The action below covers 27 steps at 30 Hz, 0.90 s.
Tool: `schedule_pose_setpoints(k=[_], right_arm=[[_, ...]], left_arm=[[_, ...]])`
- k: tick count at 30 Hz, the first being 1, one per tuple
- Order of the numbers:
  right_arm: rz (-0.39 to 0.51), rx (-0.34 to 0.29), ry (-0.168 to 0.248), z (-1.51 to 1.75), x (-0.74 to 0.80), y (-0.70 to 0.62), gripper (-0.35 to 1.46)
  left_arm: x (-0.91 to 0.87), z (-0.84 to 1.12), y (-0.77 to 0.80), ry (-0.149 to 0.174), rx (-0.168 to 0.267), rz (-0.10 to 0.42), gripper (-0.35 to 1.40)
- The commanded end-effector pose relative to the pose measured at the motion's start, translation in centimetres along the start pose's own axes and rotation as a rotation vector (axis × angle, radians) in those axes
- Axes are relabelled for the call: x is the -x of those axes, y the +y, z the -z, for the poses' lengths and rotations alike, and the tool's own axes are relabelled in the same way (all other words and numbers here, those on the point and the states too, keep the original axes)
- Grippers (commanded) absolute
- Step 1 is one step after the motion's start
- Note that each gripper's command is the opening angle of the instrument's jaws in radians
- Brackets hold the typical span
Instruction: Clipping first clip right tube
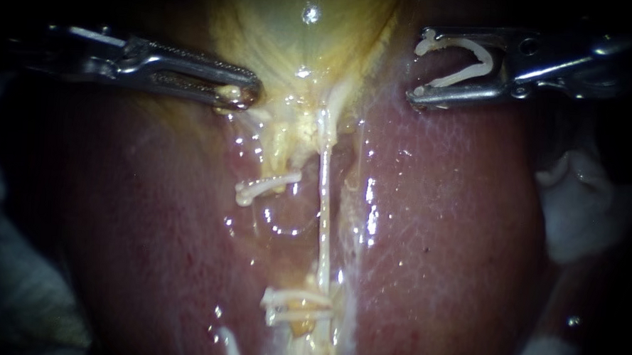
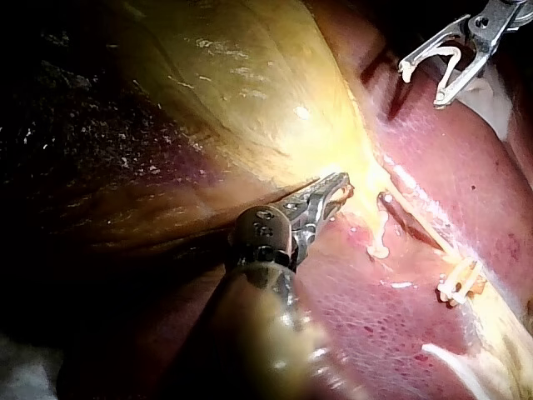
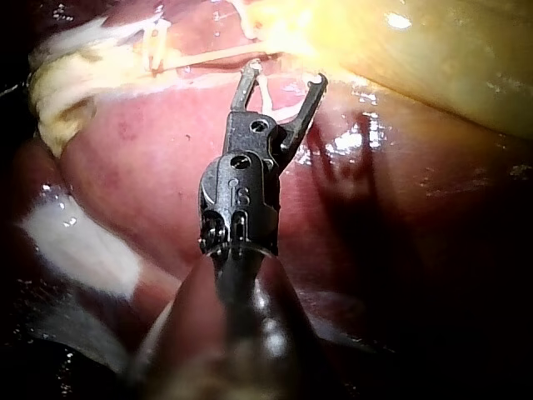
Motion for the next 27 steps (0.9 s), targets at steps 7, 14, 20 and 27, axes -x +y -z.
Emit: schedule_pose_setpoints(k=[7, 14, 20, 27], right_arm=[[0.0, -0.001, 0.0, 0.02, 0.0, 0.0, 0.5], [0.001, -0.001, 0.0, 0.03, 0.0, -0.01, 0.5], [0.003, -0.013, 0.004, 0.02, 0.02, -0.04, 0.5], [-0.032, -0.071, 0.008, -0.09, 0.18, -0.22, 0.5]], left_arm=[[-0.11, 0.5, 0.08, 0.002, -0.01, 0.007, -0.35], [-0.28, 0.79, 0.12, 0.024, -0.03, 0.022, -0.35], [-0.26, 0.77, 0.12, 0.026, -0.032, 0.021, -0.35], [-0.26, 0.77, 0.12, 0.026, -0.032, 0.021, -0.35]])
